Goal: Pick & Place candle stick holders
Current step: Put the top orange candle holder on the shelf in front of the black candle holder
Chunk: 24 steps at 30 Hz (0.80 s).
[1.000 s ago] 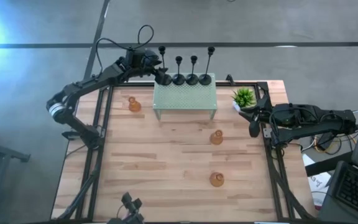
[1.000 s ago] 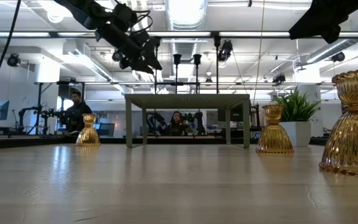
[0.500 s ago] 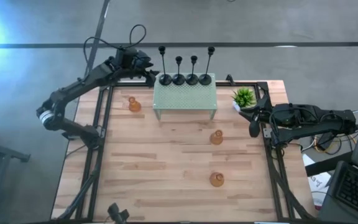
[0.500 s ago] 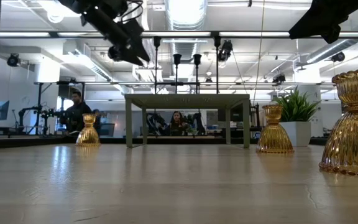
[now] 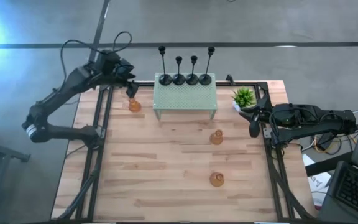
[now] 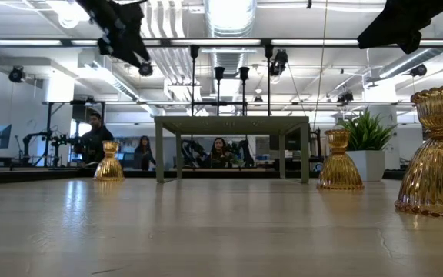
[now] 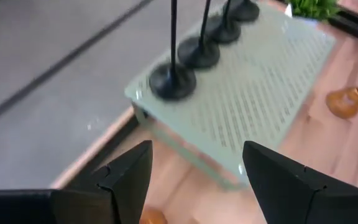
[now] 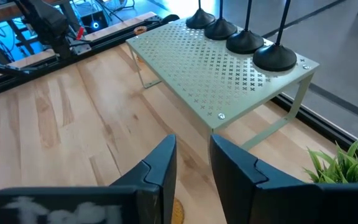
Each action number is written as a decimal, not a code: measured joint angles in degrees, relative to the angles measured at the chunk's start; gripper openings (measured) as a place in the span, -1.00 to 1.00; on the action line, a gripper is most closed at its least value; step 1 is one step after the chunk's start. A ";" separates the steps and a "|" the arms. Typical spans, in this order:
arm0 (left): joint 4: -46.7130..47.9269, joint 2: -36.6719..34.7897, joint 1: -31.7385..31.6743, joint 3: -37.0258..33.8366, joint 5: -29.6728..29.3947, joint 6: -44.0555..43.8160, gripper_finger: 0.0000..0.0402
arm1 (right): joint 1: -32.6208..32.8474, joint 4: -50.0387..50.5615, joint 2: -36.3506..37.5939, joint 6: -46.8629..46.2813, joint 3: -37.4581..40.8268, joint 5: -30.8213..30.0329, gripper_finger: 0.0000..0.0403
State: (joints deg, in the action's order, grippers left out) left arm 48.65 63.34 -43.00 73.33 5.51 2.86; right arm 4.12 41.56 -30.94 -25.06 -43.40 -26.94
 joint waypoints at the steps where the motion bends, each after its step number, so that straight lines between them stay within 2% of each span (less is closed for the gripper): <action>1: 1.55 -1.06 0.09 -0.45 0.02 -0.72 0.27 | -0.01 0.00 0.00 -0.01 0.00 0.00 -0.54; 8: 9.94 -7.95 2.42 -5.77 -0.14 -10.12 0.27 | -0.02 0.00 0.00 -0.01 0.00 0.00 -0.60; 14: 10.70 -13.85 6.75 -16.08 -2.39 -23.66 0.27 | 0.00 0.02 0.00 -0.01 0.00 0.00 -0.65; 20: 8.81 -17.26 11.99 -26.83 -10.24 -34.24 0.27 | -0.02 0.02 0.00 0.00 0.00 0.00 -0.65; 24: 1.23 -18.19 15.36 -33.62 -15.73 -39.81 0.27 | -0.02 0.00 0.00 -0.02 0.00 0.00 -0.61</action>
State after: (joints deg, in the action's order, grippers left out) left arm 49.87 45.15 -27.64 39.71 -10.23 -36.95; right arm 4.10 41.56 -30.94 -25.08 -43.39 -26.94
